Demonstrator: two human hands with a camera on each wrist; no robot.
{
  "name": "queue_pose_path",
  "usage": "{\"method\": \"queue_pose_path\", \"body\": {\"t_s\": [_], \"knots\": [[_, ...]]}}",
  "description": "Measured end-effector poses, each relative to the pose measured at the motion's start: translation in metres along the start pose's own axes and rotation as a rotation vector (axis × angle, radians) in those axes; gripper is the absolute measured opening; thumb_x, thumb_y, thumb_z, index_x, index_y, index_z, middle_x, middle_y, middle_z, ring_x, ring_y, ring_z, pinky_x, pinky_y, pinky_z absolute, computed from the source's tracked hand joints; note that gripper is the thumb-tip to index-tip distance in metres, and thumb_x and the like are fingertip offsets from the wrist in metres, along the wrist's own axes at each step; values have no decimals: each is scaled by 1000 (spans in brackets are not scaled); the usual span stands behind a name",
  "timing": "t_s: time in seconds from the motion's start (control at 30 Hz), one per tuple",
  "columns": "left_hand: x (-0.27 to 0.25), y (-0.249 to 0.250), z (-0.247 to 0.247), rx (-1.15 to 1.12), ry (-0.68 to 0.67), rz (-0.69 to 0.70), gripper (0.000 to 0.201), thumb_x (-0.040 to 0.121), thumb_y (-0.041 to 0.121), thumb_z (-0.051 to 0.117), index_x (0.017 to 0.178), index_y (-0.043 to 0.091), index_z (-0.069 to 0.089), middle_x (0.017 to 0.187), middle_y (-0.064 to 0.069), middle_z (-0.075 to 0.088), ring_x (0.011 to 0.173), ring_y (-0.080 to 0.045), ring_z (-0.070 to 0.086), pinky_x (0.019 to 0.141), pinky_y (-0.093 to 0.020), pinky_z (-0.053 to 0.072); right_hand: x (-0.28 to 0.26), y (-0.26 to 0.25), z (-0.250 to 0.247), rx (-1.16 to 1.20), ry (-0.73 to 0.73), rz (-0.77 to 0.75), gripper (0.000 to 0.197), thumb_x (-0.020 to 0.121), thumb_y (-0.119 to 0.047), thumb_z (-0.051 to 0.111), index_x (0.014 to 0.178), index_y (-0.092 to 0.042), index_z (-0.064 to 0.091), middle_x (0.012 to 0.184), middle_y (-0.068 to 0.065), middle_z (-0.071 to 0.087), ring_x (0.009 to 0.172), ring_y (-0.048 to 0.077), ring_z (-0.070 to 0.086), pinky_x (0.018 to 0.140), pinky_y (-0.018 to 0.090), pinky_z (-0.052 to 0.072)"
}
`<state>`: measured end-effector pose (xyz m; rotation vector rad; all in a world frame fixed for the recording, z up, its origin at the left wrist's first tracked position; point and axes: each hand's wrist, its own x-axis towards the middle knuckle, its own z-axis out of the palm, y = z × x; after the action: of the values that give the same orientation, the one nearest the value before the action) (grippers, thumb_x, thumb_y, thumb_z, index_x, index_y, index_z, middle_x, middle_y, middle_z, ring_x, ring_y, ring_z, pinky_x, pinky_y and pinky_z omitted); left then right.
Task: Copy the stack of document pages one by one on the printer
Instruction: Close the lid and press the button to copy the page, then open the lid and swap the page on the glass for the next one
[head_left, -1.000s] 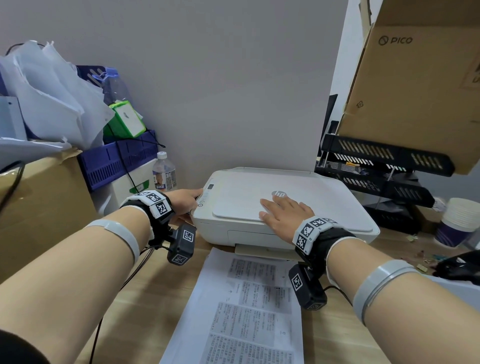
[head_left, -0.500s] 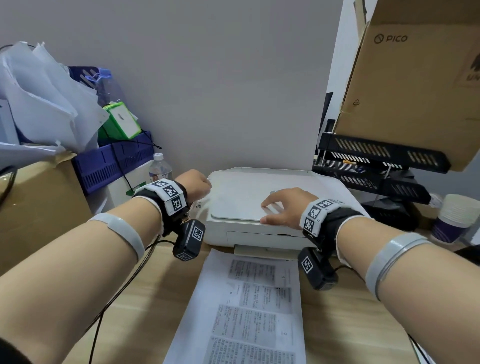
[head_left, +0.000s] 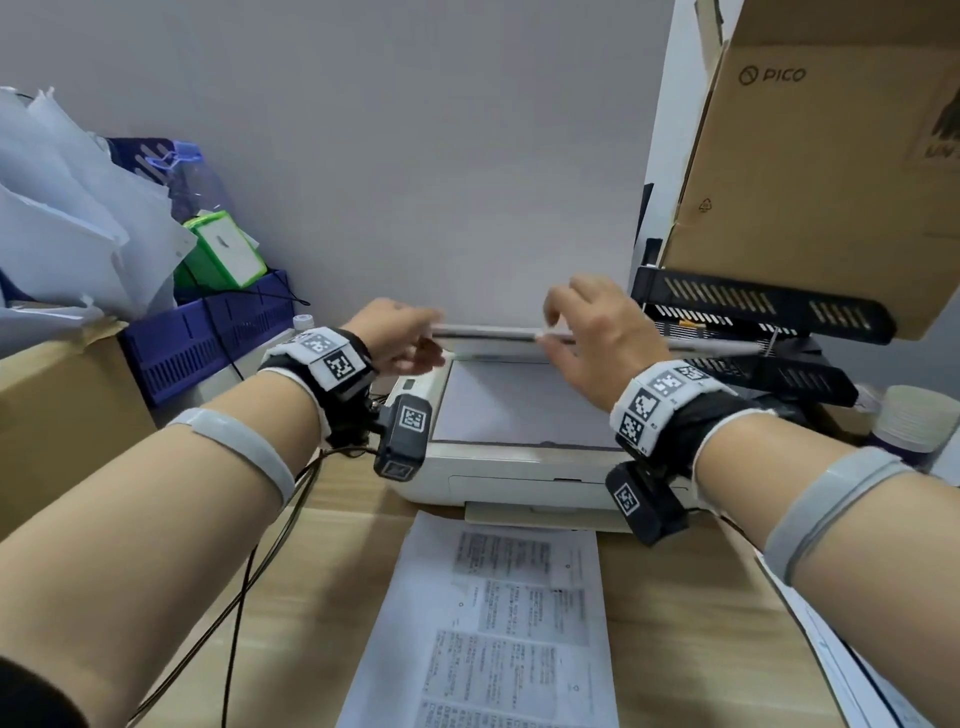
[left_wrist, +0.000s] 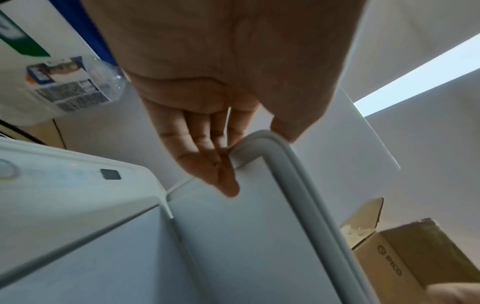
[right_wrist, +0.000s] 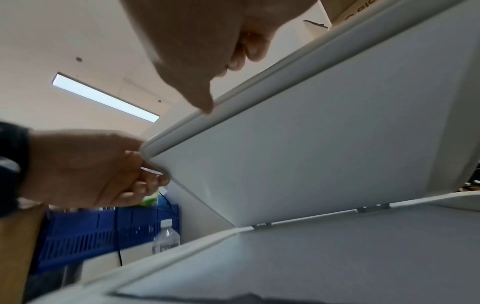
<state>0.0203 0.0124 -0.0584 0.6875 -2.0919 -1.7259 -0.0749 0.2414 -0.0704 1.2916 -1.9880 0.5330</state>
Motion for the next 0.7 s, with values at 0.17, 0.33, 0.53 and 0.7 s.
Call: {"method": "queue_pose_path", "body": {"t_s": [0.17, 0.33, 0.53, 0.7], "knots": [[29, 25, 5, -294, 63, 77, 44, 97, 51, 48, 93, 9, 55, 76, -9, 61, 61, -20, 65, 60, -29, 56, 0, 1, 1, 104, -66, 160, 10, 86, -16, 59, 90, -18, 51, 81, -6, 47, 73, 20, 46, 66, 36, 44], [59, 42, 20, -327, 106, 171, 36, 98, 48, 49, 90, 13, 56, 83, -5, 59, 75, -20, 62, 72, -35, 54, -32, 23, 21, 35, -462, 260, 17, 94, -39, 56, 105, -26, 58, 100, -9, 51, 99, 15, 50, 84, 31, 38], [91, 59, 28, -128, 93, 235, 21, 94, 23, 58, 111, 10, 57, 89, -2, 55, 84, -19, 58, 68, -33, 51, -54, 29, 31, -34, -626, 393, 46, 95, -58, 42, 132, -32, 51, 132, -2, 50, 128, 19, 42, 104, 41, 36], [109, 64, 31, -77, 60, 199, 44, 93, 19, 59, 133, 3, 50, 112, -9, 55, 95, -21, 58, 73, -35, 49, -66, 33, 30, -80, -762, 474, 60, 93, -66, 32, 144, -35, 39, 151, 1, 39, 141, 21, 33, 112, 48, 29]]}}
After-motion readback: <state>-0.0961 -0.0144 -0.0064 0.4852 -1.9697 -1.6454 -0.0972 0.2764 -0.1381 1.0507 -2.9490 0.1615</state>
